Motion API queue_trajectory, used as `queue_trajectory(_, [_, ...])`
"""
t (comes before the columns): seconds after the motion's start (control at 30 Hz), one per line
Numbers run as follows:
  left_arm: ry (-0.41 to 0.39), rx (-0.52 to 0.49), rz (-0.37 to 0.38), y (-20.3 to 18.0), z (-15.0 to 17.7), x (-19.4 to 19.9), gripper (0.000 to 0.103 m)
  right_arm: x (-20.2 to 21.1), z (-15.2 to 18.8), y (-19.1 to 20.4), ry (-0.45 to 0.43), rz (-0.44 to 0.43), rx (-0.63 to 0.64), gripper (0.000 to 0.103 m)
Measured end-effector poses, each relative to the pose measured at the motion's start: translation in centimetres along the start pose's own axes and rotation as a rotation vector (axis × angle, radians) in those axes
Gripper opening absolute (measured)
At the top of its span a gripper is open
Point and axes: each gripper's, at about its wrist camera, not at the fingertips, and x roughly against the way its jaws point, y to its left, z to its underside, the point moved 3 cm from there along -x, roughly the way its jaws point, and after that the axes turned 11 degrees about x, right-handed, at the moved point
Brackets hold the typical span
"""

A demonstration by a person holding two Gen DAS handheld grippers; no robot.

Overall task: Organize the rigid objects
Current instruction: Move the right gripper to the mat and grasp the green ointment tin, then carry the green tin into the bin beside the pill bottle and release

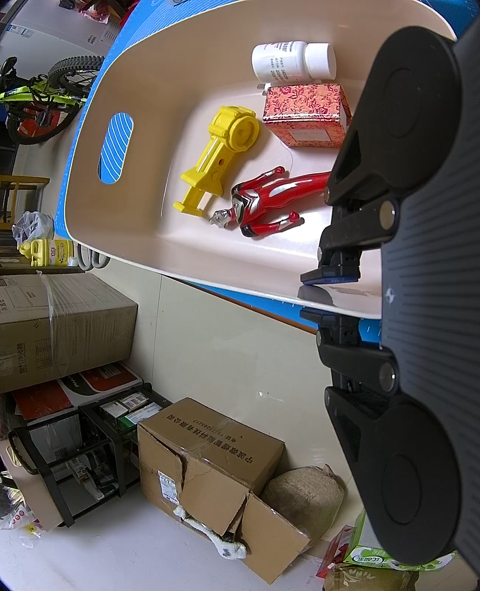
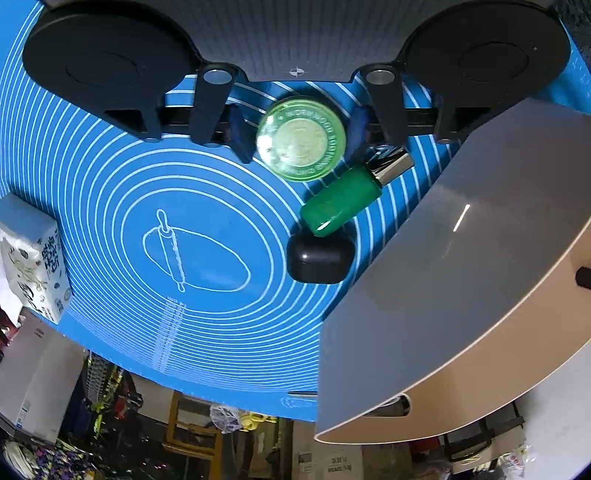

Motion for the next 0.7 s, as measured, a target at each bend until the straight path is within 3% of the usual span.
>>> queue_trajectory(0.23, [0.000,-0.001,0.000,0.0,0.0,0.0,0.015,0.9,-0.1,-0.3,-0.013,0.067,-0.022,0.055])
queue_trajectory(0.47, [-0.001,-0.002,-0.002,0.0,0.0,0.0,0.015,3.8,-1.4,-1.3,-0.117,0.138,-0.142,0.055])
queue_trajectory(0.7, [-0.001,-0.004,-0.007,-0.1,0.0,0.1,0.015,7.0,-4.0,-1.3,-0.226,0.162,-0.181,0.055])
